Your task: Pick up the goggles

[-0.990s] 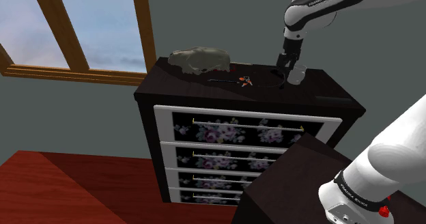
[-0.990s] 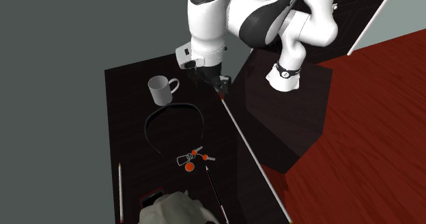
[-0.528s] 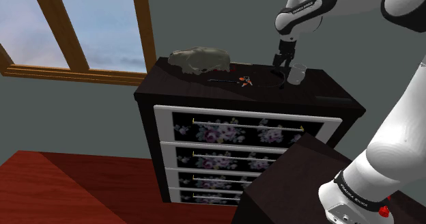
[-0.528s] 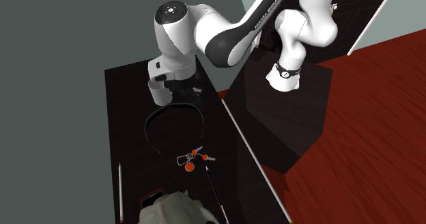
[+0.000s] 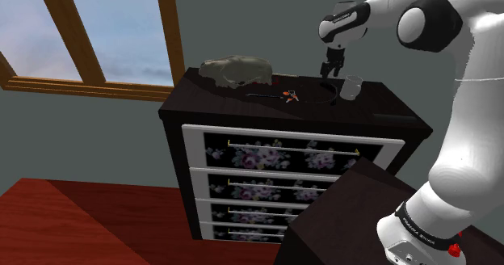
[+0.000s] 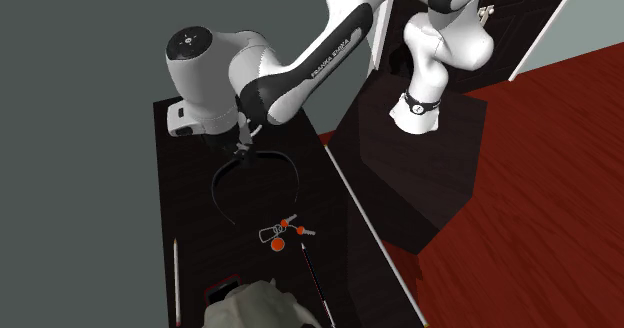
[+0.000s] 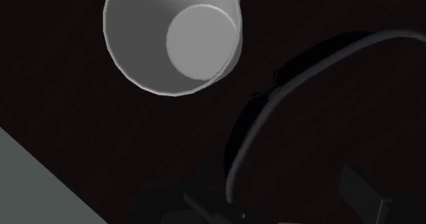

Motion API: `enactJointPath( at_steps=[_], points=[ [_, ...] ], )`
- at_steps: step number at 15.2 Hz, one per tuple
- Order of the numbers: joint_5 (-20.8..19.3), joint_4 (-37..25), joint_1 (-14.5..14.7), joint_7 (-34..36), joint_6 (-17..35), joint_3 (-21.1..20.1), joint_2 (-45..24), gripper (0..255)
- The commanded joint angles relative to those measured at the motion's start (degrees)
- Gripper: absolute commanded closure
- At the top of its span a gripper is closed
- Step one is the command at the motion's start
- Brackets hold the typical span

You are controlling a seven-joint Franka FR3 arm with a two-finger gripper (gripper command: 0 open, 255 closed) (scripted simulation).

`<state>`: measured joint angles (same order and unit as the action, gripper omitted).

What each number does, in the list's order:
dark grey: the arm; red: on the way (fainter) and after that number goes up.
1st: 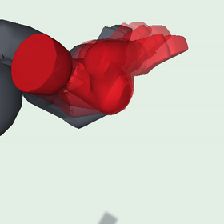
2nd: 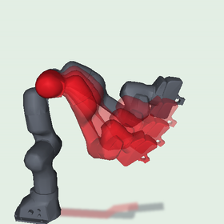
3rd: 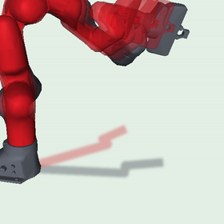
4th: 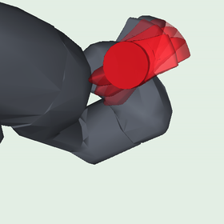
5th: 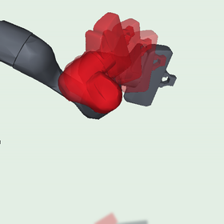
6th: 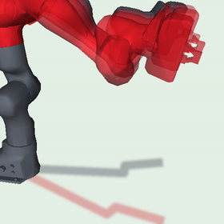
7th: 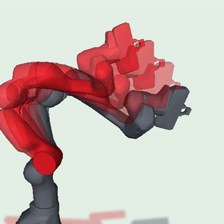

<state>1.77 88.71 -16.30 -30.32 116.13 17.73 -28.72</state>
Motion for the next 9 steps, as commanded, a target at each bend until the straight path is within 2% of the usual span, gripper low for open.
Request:
enactJointPath(
  at_steps=[1, 2, 3, 9],
  points=[
    [0.85, -5.59, -1.52, -0.93, -0.75, -0.13, -4.47, 0],
    [1.28, -9.06, -2.39, -1.35, -1.53, -0.24, -6.97, 0],
    [1.33, -9.61, -2.54, -1.41, -1.66, -0.28, -7.36, 0],
    [1.68, -7.59, -2.62, -1.29, 1.97, -0.59, -9.02, 0]
  ],
)
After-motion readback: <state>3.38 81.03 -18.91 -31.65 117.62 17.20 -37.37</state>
